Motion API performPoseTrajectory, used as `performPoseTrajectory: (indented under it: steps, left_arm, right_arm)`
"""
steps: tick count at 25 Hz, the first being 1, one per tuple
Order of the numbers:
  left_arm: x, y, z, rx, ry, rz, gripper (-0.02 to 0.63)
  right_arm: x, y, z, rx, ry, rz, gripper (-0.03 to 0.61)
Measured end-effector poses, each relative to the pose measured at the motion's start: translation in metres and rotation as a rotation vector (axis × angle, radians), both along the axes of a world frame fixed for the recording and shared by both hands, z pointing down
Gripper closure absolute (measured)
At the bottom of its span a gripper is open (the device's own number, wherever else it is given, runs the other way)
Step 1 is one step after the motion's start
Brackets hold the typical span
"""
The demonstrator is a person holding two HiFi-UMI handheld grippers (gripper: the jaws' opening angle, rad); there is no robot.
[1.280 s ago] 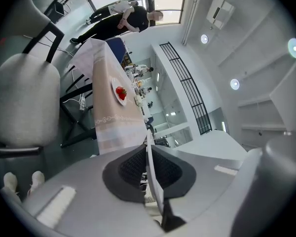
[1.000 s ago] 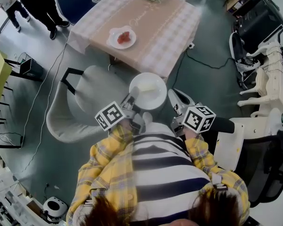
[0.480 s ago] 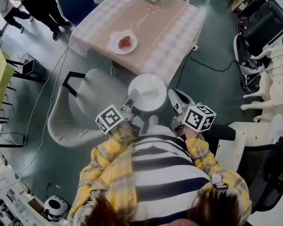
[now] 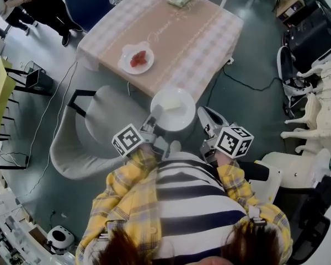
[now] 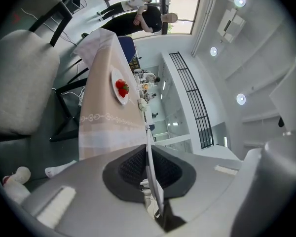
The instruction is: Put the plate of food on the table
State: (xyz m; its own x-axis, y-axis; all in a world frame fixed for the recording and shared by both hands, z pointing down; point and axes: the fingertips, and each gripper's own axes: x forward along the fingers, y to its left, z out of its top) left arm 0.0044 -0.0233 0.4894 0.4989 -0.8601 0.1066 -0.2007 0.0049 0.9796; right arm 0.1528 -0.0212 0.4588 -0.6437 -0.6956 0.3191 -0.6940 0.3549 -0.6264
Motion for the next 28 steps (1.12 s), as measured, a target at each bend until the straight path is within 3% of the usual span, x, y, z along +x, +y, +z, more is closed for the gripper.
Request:
performPoseTrajectory:
  steps: [7,14,28]
  left_arm:
    - [0.019,-0.028,-0.005,0.021,-0.014,-0.011,0.595]
    - [0.024,-0.046,-0.009,0.012,-0.034,-0.026,0.595]
    - [0.015,-0.118,-0.016,0.029,-0.011,-0.028,0.595]
  right_arm:
    - [0.031,-0.020,0.005,0.001,-0.027,0.016,0.580]
    - [0.038,-0.028,0.005,-0.006,-0.065,0.022,0.578]
    - [0.019,-0.098,-0.005,0.012,-0.016,-0.016,0.578]
